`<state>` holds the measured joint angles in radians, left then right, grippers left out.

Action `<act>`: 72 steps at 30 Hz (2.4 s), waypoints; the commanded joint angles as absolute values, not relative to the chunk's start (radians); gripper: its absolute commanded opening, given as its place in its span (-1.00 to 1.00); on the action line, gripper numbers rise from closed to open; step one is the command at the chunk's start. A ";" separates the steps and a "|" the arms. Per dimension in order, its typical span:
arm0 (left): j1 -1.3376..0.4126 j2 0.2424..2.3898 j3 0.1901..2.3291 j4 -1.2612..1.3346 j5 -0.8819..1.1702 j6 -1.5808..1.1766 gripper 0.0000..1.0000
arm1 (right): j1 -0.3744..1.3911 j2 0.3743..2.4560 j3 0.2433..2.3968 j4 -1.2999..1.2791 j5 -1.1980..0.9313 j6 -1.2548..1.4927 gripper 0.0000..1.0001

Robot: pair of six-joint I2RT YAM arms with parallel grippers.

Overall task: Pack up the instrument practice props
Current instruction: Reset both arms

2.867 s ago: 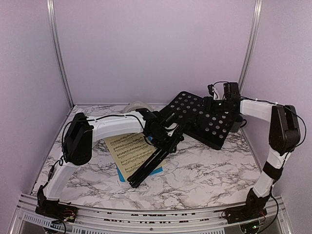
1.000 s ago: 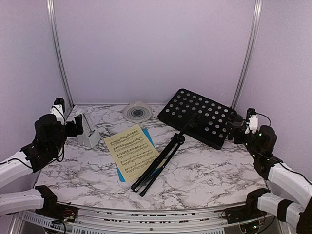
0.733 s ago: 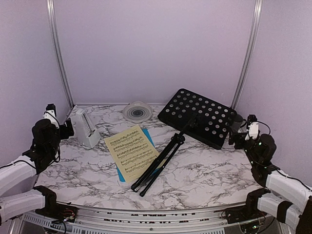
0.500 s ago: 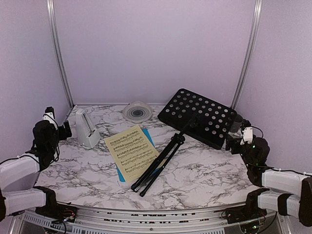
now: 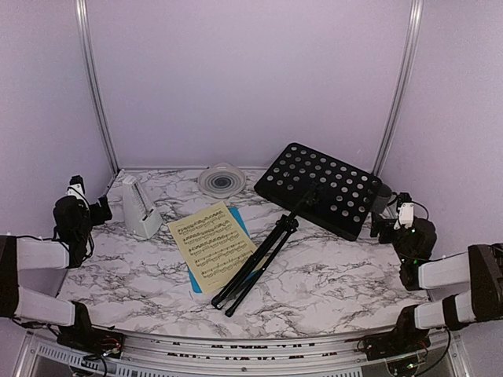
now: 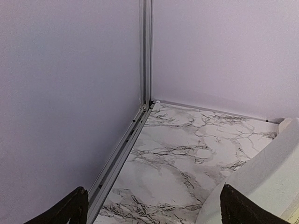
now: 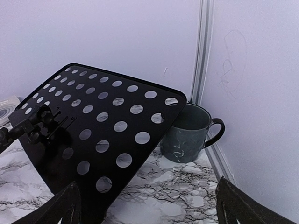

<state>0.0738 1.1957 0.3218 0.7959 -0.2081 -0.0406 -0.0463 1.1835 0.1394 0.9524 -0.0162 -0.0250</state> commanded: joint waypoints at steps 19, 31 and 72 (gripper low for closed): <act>0.116 1.262 0.379 0.859 -0.025 -0.023 0.99 | -0.097 1.337 0.261 1.060 -0.255 -0.007 0.88; 0.079 1.242 0.347 0.897 0.012 0.016 0.99 | -0.032 1.580 0.311 1.237 -0.171 -0.029 0.85; 0.008 1.480 0.396 1.078 -0.015 -0.004 0.99 | -0.032 1.580 0.340 1.180 -0.103 0.000 1.00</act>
<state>0.0135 1.4731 0.3794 1.0367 -0.0097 -0.0124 -0.0418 1.5734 0.3138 1.1591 -0.1165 -0.0074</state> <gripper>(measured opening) 0.994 0.998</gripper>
